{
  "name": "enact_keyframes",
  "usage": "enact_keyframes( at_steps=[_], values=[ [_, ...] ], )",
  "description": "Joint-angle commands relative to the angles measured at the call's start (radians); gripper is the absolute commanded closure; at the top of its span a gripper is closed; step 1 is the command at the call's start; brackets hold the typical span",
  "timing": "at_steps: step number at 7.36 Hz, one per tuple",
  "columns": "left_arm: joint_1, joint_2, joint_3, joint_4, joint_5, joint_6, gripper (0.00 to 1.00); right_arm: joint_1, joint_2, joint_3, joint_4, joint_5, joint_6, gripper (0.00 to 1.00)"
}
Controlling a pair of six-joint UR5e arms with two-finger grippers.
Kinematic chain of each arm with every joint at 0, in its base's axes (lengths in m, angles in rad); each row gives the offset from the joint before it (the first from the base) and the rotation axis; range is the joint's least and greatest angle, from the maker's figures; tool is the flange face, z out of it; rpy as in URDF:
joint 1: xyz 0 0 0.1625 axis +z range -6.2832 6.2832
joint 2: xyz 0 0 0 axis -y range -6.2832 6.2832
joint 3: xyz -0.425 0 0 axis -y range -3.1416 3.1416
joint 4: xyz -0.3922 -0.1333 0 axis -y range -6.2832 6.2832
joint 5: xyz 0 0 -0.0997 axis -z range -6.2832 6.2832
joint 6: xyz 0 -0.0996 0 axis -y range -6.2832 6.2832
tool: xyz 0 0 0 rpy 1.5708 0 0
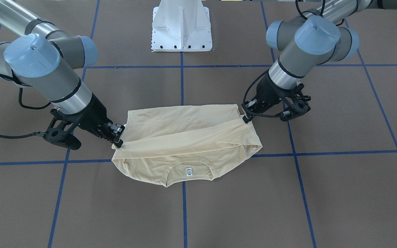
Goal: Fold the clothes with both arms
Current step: 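Lift the hem with both grippers and fold it toward the collar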
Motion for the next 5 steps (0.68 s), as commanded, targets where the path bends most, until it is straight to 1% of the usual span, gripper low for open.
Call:
enact_keyframes(
  at_steps=[1, 2, 3, 5],
  values=[
    [0.002, -0.015, 0.138, -0.136, 0.001, 0.0, 1.0, -0.016, 0.015, -0.094, 0.071, -0.002, -0.002, 1.0],
    [0.009, -0.02, 0.163, -0.157, 0.001, 0.0, 1.0, -0.048, 0.017, -0.142, 0.11, -0.023, -0.002, 1.0],
    [0.012, -0.029, 0.163, -0.157, 0.001, -0.005, 1.0, -0.071, 0.029, -0.18, 0.128, -0.052, -0.002, 1.0],
    [0.05, -0.063, 0.172, -0.152, 0.003, -0.028, 1.0, -0.076, 0.055, -0.218, 0.13, -0.055, -0.003, 1.0]
  ],
)
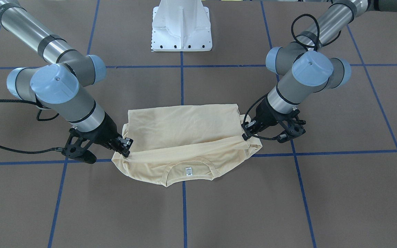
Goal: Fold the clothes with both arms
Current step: 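Lower the hem onto the collar edge and open both grippers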
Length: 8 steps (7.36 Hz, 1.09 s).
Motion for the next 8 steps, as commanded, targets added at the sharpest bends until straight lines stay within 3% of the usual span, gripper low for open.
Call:
enact_keyframes(
  at_steps=[1, 4, 8],
  values=[
    [0.022, -0.028, 0.04, 0.001, 0.012, -0.011, 1.0, -0.005, 0.013, -0.027, 0.005, -0.006, -0.003, 1.0],
    [0.013, -0.021, 0.139, -0.002, 0.091, 0.037, 1.0, 0.009, -0.004, -0.03, 0.006, -0.009, -0.017, 1.0],
    [0.002, -0.038, 0.14, -0.007, 0.098, 0.041, 1.0, 0.012, 0.001, -0.029, 0.008, -0.014, -0.017, 1.0]
  ],
)
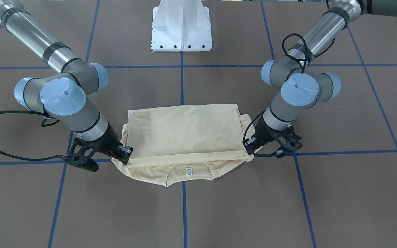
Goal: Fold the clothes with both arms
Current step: 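Lower the hem onto the collar edge and open both grippers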
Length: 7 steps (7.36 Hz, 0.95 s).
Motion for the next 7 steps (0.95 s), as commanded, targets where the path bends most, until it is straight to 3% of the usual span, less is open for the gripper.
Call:
enact_keyframes(
  at_steps=[1, 3, 4, 5, 6, 7],
  values=[
    [-0.001, -0.029, 0.001, -0.001, -0.001, -0.011, 1.0, 0.001, 0.003, 0.001, 0.001, -0.002, 0.0, 1.0],
    [-0.001, -0.034, -0.001, -0.001, -0.001, -0.009, 1.0, 0.0, 0.009, 0.001, 0.013, -0.014, 0.001, 1.0],
    [-0.001, -0.034, -0.005, -0.001, -0.001, -0.009, 0.88, 0.0, 0.003, 0.001, 0.044, -0.016, 0.001, 1.0],
    [-0.001, -0.032, -0.005, -0.002, -0.001, 0.0, 0.23, 0.0, 0.0, -0.001, 0.049, -0.017, 0.001, 1.0],
    [-0.001, -0.032, -0.007, 0.002, -0.001, 0.0, 0.01, 0.004, 0.0, -0.004, 0.049, -0.019, 0.003, 0.98],
    [-0.003, -0.028, -0.007, 0.004, -0.001, 0.0, 0.0, 0.007, 0.0, -0.013, 0.049, -0.019, 0.001, 0.13]
  ],
)
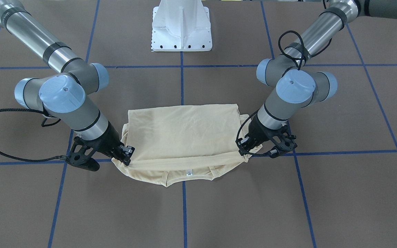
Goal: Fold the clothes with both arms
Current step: 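Lower the hem onto the collar edge and open both grippers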
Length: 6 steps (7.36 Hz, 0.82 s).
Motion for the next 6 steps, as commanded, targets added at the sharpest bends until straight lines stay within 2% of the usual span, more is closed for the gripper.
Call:
enact_keyframes(
  at_steps=[1, 2, 3, 4, 6],
  values=[
    [-0.002, 0.006, -0.002, 0.003, -0.002, 0.003, 0.0, 0.004, -0.001, -0.008, 0.001, 0.002, -0.001, 0.0],
    [-0.007, 0.011, -0.027, 0.006, -0.006, 0.003, 0.0, 0.005, 0.001, -0.002, 0.002, 0.017, -0.011, 0.0],
    [-0.009, 0.022, -0.067, 0.015, -0.008, 0.003, 0.0, 0.009, -0.002, 0.005, 0.002, 0.081, -0.011, 0.0],
    [-0.009, 0.046, -0.119, 0.018, -0.008, 0.003, 0.0, 0.019, -0.037, 0.056, 0.001, 0.127, -0.008, 0.0],
    [-0.009, 0.074, -0.179, 0.019, -0.028, 0.001, 0.0, 0.003, -0.224, 0.282, -0.009, 0.079, -0.001, 0.0]
  ],
)
